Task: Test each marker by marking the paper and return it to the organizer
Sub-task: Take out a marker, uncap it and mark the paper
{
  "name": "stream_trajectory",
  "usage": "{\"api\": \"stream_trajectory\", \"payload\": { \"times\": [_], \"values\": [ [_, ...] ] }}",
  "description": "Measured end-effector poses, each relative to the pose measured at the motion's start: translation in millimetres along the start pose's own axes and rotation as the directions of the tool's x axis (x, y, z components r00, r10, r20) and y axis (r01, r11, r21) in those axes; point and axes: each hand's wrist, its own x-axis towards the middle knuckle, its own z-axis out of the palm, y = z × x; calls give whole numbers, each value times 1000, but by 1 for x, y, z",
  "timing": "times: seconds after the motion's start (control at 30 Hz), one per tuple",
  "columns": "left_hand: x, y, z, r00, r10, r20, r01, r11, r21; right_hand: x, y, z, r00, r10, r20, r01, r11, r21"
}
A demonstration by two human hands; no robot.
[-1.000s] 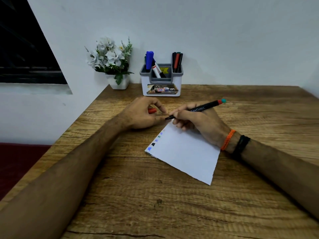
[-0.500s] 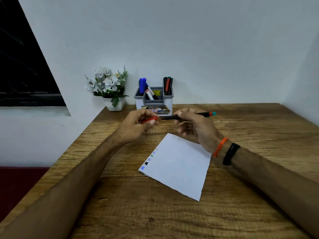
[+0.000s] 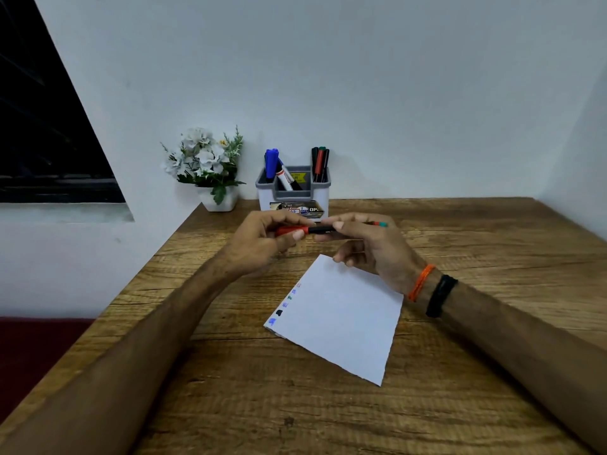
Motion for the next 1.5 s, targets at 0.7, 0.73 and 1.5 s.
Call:
{"api": "stream_trajectory", "payload": {
  "times": [0.7,0.73,1.5],
  "values": [
    [2,-6,10,994,-39,-106,41,999,25,7,27,1,882,-467,64,423,724,-545],
    [2,-5,11,993,-37,-109,40,999,24,7,26,1,883,-465,65,421,723,-548],
    [-1,36,16,935,9,-355,-110,957,-267,2,-18,21,817,-496,294,510,384,-770]
  ]
}}
